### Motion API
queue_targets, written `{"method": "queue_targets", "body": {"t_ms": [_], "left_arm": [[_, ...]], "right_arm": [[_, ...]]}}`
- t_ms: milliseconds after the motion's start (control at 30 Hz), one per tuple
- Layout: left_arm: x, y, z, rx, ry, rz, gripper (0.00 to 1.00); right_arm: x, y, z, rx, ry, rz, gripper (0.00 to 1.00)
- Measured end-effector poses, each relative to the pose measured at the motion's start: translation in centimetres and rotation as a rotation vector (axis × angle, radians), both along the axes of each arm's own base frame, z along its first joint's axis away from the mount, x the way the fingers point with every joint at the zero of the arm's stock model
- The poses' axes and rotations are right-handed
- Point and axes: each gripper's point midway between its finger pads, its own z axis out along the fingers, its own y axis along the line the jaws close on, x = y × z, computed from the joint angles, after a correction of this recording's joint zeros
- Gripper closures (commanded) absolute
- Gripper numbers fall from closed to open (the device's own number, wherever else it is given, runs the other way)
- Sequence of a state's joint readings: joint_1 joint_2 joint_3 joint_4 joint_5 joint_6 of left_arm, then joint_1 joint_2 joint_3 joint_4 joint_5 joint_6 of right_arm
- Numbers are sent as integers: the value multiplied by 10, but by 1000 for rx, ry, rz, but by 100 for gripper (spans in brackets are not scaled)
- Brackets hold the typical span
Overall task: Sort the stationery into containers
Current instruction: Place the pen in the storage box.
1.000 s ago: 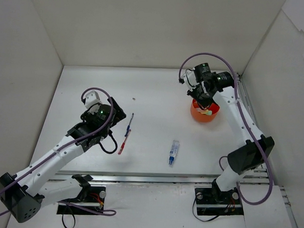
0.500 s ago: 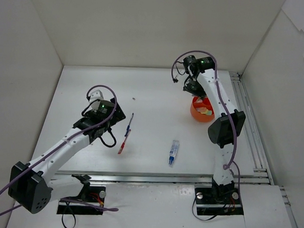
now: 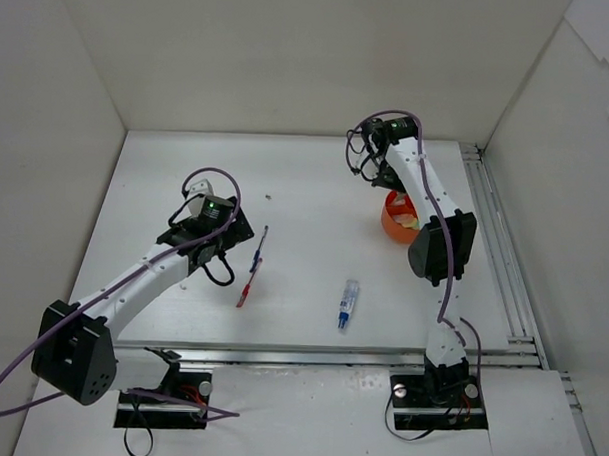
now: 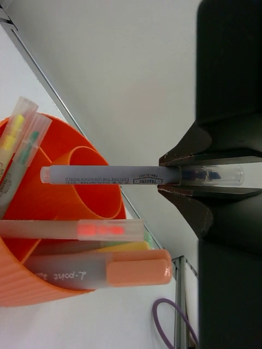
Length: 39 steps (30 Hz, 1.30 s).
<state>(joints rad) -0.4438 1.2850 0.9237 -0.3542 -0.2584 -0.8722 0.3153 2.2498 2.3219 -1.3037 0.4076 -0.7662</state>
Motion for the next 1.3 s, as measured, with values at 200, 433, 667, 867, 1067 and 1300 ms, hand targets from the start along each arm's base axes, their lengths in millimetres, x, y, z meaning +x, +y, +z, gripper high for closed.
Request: {"method": "queue_targets", "body": {"t_ms": [200,433,667,867,1067,1300], "left_arm": [[2,3,1,-2,-3,5,0],[5,7,-3,0,5,18,0],[9,5,-9,-7,22,13,0],[9,5,-8,-8,22,13,0],[9,4,-8,-12,23,10,0],[8,1,-4,-24,17,-13,0]], "right_arm": [[13,-1,-24,-52,61,40,100],[17,-1,-34,-66,92,68,100],[17,2,-35,-70,102,89,60],[17,4,-35,-80,104,97,52],[17,6,-32,-104,98,107,44],[10,11,-12,-103,65,130,2]]}}
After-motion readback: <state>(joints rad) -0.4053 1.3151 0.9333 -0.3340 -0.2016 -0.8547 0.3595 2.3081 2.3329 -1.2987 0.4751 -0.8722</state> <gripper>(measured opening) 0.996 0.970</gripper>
